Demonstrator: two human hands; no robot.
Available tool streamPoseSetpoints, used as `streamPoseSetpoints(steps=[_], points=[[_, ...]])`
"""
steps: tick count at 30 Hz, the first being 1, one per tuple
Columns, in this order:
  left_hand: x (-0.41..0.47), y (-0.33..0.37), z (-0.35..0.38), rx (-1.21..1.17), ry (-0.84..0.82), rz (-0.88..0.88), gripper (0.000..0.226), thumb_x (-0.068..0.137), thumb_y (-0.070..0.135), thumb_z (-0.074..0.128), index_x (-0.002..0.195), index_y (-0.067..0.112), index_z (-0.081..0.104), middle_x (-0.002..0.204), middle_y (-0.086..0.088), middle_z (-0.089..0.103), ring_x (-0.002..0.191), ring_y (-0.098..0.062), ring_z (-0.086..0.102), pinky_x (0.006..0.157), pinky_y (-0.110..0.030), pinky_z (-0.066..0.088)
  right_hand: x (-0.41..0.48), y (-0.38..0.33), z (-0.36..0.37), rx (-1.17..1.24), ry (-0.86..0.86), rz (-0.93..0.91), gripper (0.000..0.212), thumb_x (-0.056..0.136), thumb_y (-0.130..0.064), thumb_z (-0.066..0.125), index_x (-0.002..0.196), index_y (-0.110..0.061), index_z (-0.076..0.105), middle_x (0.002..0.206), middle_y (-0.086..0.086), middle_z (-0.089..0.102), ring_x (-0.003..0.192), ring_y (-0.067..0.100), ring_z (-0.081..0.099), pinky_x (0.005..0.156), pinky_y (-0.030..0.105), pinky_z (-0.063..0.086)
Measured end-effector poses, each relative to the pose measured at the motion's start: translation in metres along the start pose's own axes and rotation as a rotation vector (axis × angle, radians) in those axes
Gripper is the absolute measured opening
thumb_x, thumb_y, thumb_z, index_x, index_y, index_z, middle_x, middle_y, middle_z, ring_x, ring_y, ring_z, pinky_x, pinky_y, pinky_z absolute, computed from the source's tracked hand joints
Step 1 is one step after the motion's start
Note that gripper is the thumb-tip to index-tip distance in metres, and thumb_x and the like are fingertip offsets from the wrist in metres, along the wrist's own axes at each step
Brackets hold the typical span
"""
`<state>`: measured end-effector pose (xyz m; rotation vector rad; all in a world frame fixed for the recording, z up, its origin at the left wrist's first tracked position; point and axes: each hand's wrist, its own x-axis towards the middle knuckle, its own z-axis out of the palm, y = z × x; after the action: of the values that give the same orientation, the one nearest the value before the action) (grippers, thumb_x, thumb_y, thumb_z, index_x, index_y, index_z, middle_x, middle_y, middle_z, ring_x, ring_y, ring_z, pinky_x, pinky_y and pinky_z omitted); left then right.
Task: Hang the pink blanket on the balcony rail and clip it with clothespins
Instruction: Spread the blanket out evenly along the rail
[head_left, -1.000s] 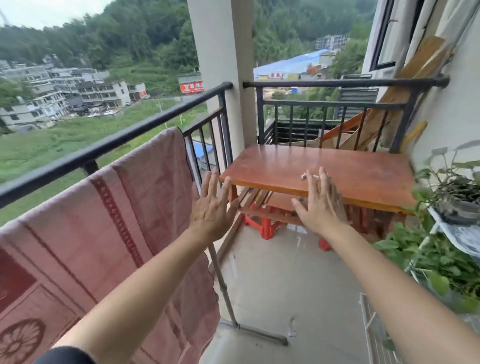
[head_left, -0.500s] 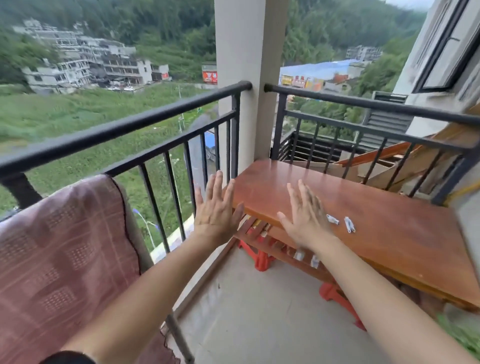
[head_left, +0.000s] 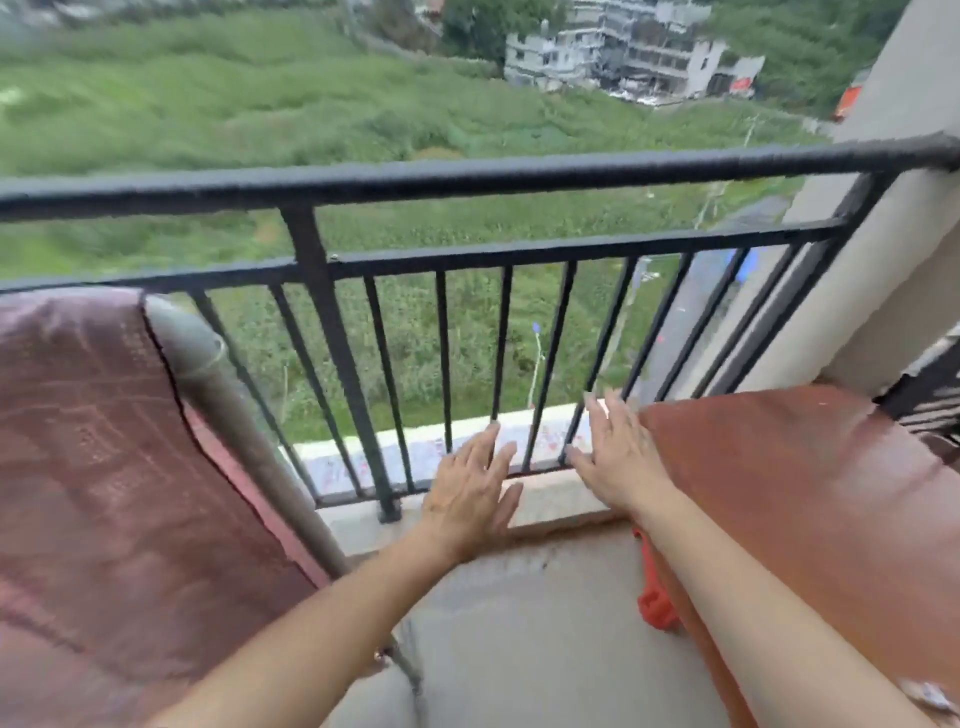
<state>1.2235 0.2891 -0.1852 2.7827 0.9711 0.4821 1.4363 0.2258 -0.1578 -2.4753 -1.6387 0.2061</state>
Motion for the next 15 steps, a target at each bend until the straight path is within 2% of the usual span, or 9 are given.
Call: streamPoseSetpoints(steps=[4,6,8,9,12,15], points=[[-0.048,-0.002,-0.017,0.031,0.143,-0.287,0.042,0.095,0.038,0.046,0.122,0.010,0.061,0.135,-0.014,0.056,0.120,-0.029,0.055,0.096,-0.042,0.051,0.039,-0.036,0.011,0.054,-0.105,-0.318,0.078,0.097,-0.046,0.051,0.157,-0.012,0.014,0.164,0.017,0.009,0.150,0.032,0.014,0.122,0.042,0.016],[-0.078,0.010,-0.032,0.030,0.224,-0.354,0.028,0.097,0.035,0.048,0.102,0.013,0.065,0.109,-0.003,0.063,0.098,-0.020,0.060,0.081,-0.039,0.054,0.046,-0.062,0.013,0.139,-0.171,-0.423,0.079,0.097,-0.044,0.051,0.158,-0.012,0.012,0.164,0.015,0.009,0.150,0.030,0.012,0.123,0.039,0.014],[-0.107,0.024,-0.049,0.054,0.327,-0.475,0.024,0.095,0.036,0.050,0.080,0.018,0.057,0.080,0.006,0.054,0.072,-0.014,0.052,0.060,-0.036,0.048,0.045,-0.094,0.011,0.294,-0.280,-0.493,0.078,0.097,-0.038,0.054,0.158,-0.012,0.012,0.164,0.012,0.012,0.151,0.027,0.013,0.122,0.038,0.013],[-0.119,0.030,-0.057,0.059,0.380,-0.570,0.026,0.093,0.039,0.050,0.077,0.019,0.052,0.075,0.008,0.048,0.066,-0.013,0.047,0.056,-0.034,0.044,0.041,-0.113,0.007,0.402,-0.346,-0.510,0.076,0.097,-0.033,0.055,0.158,-0.013,0.013,0.164,0.010,0.015,0.150,0.026,0.015,0.122,0.038,0.015],[-0.143,0.033,-0.085,0.101,0.542,-0.850,0.032,0.087,0.053,0.051,0.083,0.022,0.044,0.080,0.010,0.040,0.068,-0.015,0.046,0.057,-0.031,0.036,0.024,-0.175,-0.018,0.834,-0.583,-0.480,0.067,0.096,-0.017,0.053,0.156,-0.018,0.023,0.160,0.008,0.029,0.145,0.024,0.031,0.118,0.042,0.028],[-0.143,0.026,-0.124,0.171,0.719,-0.982,0.050,0.082,0.058,0.057,0.105,0.015,0.047,0.095,0.000,0.050,0.085,-0.025,0.054,0.063,-0.032,0.043,0.006,-0.230,-0.058,1.139,-0.737,-0.517,0.052,0.098,-0.020,0.046,0.150,-0.024,0.039,0.151,0.004,0.043,0.136,0.022,0.041,0.110,0.044,0.037]])
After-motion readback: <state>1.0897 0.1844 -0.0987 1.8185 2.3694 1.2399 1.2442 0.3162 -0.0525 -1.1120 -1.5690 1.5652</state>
